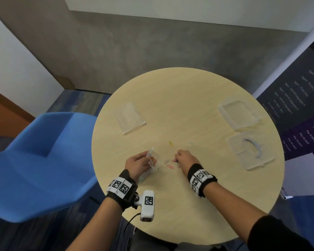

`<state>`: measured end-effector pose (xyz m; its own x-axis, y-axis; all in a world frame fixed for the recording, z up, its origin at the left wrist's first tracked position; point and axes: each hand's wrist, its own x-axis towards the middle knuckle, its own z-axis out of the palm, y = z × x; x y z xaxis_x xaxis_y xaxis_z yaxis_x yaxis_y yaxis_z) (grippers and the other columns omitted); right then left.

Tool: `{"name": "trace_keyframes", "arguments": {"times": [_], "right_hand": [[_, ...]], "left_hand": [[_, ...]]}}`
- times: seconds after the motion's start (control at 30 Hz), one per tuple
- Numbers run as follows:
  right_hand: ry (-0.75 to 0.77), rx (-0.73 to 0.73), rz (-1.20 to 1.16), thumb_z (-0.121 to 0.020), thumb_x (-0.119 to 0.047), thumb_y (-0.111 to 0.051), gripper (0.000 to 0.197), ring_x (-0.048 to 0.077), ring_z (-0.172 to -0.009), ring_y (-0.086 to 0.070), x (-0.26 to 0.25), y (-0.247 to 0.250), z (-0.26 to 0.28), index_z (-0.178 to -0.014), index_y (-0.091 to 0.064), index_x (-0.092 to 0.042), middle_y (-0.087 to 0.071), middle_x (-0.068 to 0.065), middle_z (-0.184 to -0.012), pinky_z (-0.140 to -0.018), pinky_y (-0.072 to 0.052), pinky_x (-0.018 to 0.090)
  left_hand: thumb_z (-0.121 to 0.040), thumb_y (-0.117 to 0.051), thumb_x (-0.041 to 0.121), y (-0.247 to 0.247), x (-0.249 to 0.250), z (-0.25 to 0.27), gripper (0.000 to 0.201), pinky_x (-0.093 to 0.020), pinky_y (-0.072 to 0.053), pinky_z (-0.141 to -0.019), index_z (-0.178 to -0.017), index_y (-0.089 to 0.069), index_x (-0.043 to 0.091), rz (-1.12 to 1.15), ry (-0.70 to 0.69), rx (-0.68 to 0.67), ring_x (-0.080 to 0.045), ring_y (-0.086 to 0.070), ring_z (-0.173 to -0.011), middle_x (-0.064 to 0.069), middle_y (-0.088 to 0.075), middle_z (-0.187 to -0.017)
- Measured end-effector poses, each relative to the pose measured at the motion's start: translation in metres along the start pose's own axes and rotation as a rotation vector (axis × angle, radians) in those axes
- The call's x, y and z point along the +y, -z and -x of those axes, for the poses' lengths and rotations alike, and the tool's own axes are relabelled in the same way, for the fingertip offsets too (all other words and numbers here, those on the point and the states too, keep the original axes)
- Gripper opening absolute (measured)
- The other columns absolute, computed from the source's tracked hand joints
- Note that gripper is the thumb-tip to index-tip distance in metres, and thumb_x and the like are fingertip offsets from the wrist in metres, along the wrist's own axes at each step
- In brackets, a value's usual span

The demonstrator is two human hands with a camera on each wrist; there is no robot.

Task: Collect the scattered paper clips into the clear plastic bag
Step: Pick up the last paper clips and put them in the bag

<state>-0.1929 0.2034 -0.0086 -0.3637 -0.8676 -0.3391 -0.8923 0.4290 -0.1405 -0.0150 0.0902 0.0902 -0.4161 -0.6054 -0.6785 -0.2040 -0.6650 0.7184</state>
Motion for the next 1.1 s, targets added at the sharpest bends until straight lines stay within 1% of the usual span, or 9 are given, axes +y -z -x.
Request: {"name": "trace_keyframes", "arguments": {"times": [0.13,0.27,0.37,0.43,0.63,0.73,0.83,0.97,1.1], "right_hand": [[-0.114,0.016,-0.152,-0.088,-0.009,-0.059,0.025,0.025,-0.102,-0.063,0.017,0.02,-0.01,-0.111,-0.069,-0.013,-0.067,0.008,-0.11,-0.089,-0.052,0.032],[-0.492,0.294,-0.899,-0.08,-0.005,-0.074,0.021,0.016,-0.082,-0.07,0.039,0.037,-0.002,-0.1,-0.075,-0.005,-0.074,0.009,-0.099,-0.078,-0.055,0.016],[-0.482,0.193,-1.681,-0.079,0.004,-0.071,0.028,0.023,-0.085,-0.071,0.027,0.059,0.012,-0.108,-0.069,0.004,-0.071,0.019,-0.104,-0.069,-0.058,0.02],[-0.398,0.094,-1.847,-0.08,0.007,-0.068,0.03,0.027,-0.087,-0.07,0.008,0.07,0.016,-0.11,-0.066,0.008,-0.07,0.021,-0.101,-0.074,-0.06,0.029],[-0.21,0.116,-1.076,-0.083,-0.009,-0.071,0.018,0.018,-0.084,-0.071,-0.037,0.069,0.016,-0.101,-0.075,-0.007,-0.075,0.01,-0.095,-0.079,-0.059,0.029],[-0.08,0.055,-0.741,-0.09,-0.008,-0.055,0.028,0.016,-0.104,-0.066,-0.045,0.077,0.015,-0.11,-0.073,-0.016,-0.072,0.004,-0.112,-0.095,-0.049,0.024],[0.005,-0.053,-0.693,-0.086,0.004,-0.048,0.042,0.017,-0.109,-0.063,-0.051,0.083,0.017,-0.113,-0.072,-0.018,-0.07,0.006,-0.115,-0.096,-0.046,0.02],[0.079,0.044,-0.791,-0.08,-0.004,-0.067,0.024,0.004,-0.08,-0.068,-0.055,0.084,0.019,-0.094,-0.079,-0.02,-0.076,-0.002,-0.09,-0.077,-0.052,0.015],[-0.2,0.365,-0.932,-0.081,-0.004,-0.067,0.018,0.007,-0.084,-0.069,-0.022,0.069,0.004,-0.089,-0.078,-0.017,-0.075,-0.004,-0.091,-0.08,-0.056,0.023]], "left_hand": [[-0.086,-0.054,-0.013,-0.011,-0.001,0.0,0.031,-0.021,-0.057,-0.053,-0.114,-0.065,-0.005,-0.034,-0.002,-0.001,-0.016,-0.068,-0.054,-0.015,-0.069,-0.079],[-0.084,-0.054,-0.014,-0.019,-0.004,0.001,0.035,-0.022,-0.058,-0.056,-0.116,-0.065,-0.006,-0.06,-0.005,-0.012,-0.02,-0.067,-0.064,-0.015,-0.07,-0.083],[-0.083,-0.055,-0.014,-0.027,-0.006,0.001,0.036,-0.022,-0.059,-0.057,-0.115,-0.065,-0.004,-0.065,-0.001,-0.015,-0.022,-0.066,-0.067,-0.015,-0.069,-0.084],[-0.083,-0.055,-0.014,-0.033,-0.005,0.003,0.035,-0.021,-0.058,-0.055,-0.115,-0.066,-0.004,-0.074,-0.001,-0.024,-0.022,-0.066,-0.066,-0.016,-0.069,-0.084],[-0.079,-0.057,-0.014,-0.04,-0.003,0.004,0.039,-0.021,-0.057,-0.06,-0.115,-0.066,-0.001,-0.124,-0.014,-0.054,-0.019,-0.068,-0.067,-0.015,-0.071,-0.085],[-0.083,-0.058,-0.011,-0.036,-0.003,0.003,0.037,-0.022,-0.058,-0.063,-0.118,-0.063,-0.001,-0.121,-0.034,-0.046,-0.019,-0.067,-0.07,-0.016,-0.07,-0.087],[-0.083,-0.06,-0.01,-0.03,-0.003,0.002,0.036,-0.023,-0.058,-0.06,-0.117,-0.064,0.001,-0.113,-0.04,-0.034,-0.019,-0.069,-0.069,-0.015,-0.071,-0.088],[-0.08,-0.058,-0.013,-0.025,-0.004,0.006,0.037,-0.025,-0.058,-0.065,-0.11,-0.067,0.005,-0.087,-0.048,-0.051,-0.022,-0.07,-0.075,-0.015,-0.072,-0.091],[-0.083,-0.056,-0.012,-0.016,-0.005,0.005,0.032,-0.026,-0.06,-0.062,-0.11,-0.068,0.002,-0.016,-0.041,-0.024,-0.02,-0.07,-0.071,-0.013,-0.072,-0.089]]}}
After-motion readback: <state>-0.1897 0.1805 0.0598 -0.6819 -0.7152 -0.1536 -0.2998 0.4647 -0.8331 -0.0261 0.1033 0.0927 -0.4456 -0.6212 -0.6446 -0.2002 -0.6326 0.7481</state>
